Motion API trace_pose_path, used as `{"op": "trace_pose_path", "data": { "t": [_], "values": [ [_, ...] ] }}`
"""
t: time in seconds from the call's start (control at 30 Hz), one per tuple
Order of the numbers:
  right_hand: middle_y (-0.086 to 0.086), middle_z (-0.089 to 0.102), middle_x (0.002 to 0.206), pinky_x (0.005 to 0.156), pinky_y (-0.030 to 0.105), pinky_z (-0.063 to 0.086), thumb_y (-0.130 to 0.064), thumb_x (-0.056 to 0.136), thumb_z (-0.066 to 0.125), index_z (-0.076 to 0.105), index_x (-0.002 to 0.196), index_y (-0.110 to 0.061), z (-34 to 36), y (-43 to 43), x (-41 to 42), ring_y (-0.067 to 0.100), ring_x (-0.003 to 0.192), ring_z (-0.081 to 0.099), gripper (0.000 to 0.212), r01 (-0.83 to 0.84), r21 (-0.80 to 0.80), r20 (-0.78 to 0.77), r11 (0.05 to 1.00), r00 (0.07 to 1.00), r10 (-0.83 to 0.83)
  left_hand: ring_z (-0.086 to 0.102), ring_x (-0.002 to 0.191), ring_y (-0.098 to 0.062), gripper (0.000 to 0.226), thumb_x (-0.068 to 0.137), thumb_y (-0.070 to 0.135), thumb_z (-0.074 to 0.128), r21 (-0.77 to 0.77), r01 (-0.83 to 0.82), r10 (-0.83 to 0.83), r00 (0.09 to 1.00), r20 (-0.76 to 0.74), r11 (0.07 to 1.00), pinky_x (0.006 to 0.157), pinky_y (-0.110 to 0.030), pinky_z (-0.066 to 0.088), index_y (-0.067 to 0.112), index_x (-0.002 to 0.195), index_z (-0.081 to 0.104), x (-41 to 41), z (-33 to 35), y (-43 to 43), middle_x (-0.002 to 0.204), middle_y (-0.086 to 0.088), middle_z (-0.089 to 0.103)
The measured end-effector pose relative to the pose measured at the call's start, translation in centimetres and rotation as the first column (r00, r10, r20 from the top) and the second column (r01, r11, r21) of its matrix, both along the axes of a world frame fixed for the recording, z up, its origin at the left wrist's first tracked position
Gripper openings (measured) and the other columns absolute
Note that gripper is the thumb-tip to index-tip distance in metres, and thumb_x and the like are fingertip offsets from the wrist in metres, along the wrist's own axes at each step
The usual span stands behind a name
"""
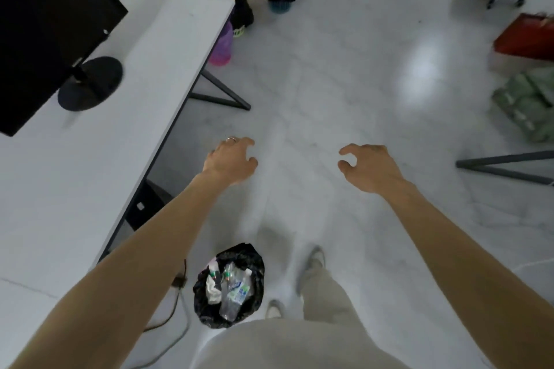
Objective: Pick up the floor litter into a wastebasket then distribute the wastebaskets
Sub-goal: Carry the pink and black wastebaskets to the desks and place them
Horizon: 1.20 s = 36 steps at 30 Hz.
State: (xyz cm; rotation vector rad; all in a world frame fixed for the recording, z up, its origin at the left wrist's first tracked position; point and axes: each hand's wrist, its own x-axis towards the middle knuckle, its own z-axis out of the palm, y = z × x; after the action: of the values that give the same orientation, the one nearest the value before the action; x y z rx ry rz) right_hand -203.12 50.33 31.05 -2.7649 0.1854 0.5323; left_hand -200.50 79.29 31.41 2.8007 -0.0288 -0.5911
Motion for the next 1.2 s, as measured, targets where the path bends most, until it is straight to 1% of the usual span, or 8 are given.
{"op": "trace_pose_path", "data": {
  "t": [0.17,0.27,0.47,0.6,0.73,0.9,1.03,1.2],
  "values": [
    [0.001,0.06,0.128,0.103,0.041,0.042,-0.043,0.098,0.046,0.051,0.138,-0.035,-0.8,-2.5,13.7,0.026,0.138,0.033,0.041,-0.009,0.022,0.04,1.0,0.999,0.008,0.046,0.13,-0.03,0.051,0.096,0.034,0.047,0.008,-0.035,0.035,0.999,-0.002,0.999,0.106,-0.046,0.04,0.03,0.146,0.039,13.7,-1.2,-3.1,0.147,-0.008,0.042],
    [0.0,0.06,0.129,0.102,0.041,0.04,-0.043,0.098,0.046,0.051,0.138,-0.035,-1.1,-4.1,22.6,0.026,0.138,0.033,0.041,-0.06,0.034,0.009,0.998,0.998,0.06,0.045,0.131,-0.028,0.052,0.095,0.034,0.047,0.008,-0.088,0.088,0.996,-0.035,0.996,0.105,-0.044,0.039,0.031,0.146,0.039,21.6,-1.6,-4.9,0.148,-0.007,0.042],
    [0.002,0.063,0.122,0.102,0.04,0.041,-0.042,0.098,0.047,0.053,0.137,-0.034,-0.2,-6.1,39.1,0.028,0.134,0.037,0.04,-0.14,0.038,0.019,0.989,0.99,0.139,0.042,0.134,-0.026,0.051,0.096,0.036,0.047,-0.003,-0.176,0.176,0.982,-0.069,0.984,0.105,-0.044,0.037,0.033,0.146,0.039,35.0,-1.5,-7.3,0.148,-0.005,0.042],
    [0.001,0.062,0.124,0.102,0.04,0.041,-0.043,0.098,0.047,0.052,0.137,-0.035,-0.3,-6.4,49.3,0.027,0.136,0.036,0.04,-0.175,0.049,0.014,0.983,0.985,0.174,0.047,0.129,-0.027,0.051,0.093,0.035,0.05,-0.049,-0.214,0.21,0.975,-0.074,0.976,0.107,-0.045,0.04,0.032,0.144,0.042,44.5,-2.3,-8.1,0.142,-0.004,0.048],
    [0.002,0.062,0.127,0.102,0.041,0.041,-0.043,0.097,0.048,0.054,0.136,-0.034,-1.7,-5.9,61.0,0.028,0.135,0.037,0.04,-0.202,0.047,0.018,0.978,0.979,0.202,0.053,0.121,-0.028,0.048,0.09,0.037,0.051,-0.099,-0.208,0.204,0.978,-0.049,0.973,0.102,-0.049,0.045,0.033,0.138,0.047,56.1,-3.9,-7.9,0.135,-0.008,0.054],
    [0.001,0.062,0.128,0.101,0.042,0.041,-0.043,0.098,0.047,0.053,0.137,-0.033,-2.5,-4.0,75.1,0.028,0.136,0.037,0.041,-0.225,0.039,0.012,0.974,0.974,0.225,0.046,0.13,-0.028,0.046,0.095,0.036,0.05,-0.069,-0.157,0.157,0.988,-0.011,0.985,0.107,-0.047,0.041,0.032,0.141,0.043,70.4,-4.6,-6.4,0.143,-0.007,0.048],
    [0.002,0.061,0.129,0.101,0.042,0.041,-0.043,0.098,0.047,0.054,0.136,-0.033,-2.1,-2.2,86.7,0.028,0.136,0.037,0.04,-0.245,0.054,0.01,0.968,0.97,0.244,0.049,0.129,-0.026,0.044,0.096,0.037,0.051,-0.056,-0.163,0.162,0.986,-0.032,0.985,0.106,-0.046,0.044,0.034,0.139,0.045,81.5,-4.3,-4.4,0.144,-0.004,0.05],
    [0.002,0.064,0.124,0.097,0.04,0.043,-0.044,0.098,0.046,0.054,0.135,-0.033,-3.5,0.2,99.9,0.029,0.132,0.041,0.04,-0.302,0.056,-0.031,0.952,0.952,0.304,0.05,0.128,-0.024,0.041,0.097,0.034,0.051,-0.042,-0.211,0.208,0.976,-0.061,0.977,0.106,-0.041,0.041,0.034,0.138,0.048,92.9,-4.9,-1.8,0.145,-0.002,0.049]
  ]
}}
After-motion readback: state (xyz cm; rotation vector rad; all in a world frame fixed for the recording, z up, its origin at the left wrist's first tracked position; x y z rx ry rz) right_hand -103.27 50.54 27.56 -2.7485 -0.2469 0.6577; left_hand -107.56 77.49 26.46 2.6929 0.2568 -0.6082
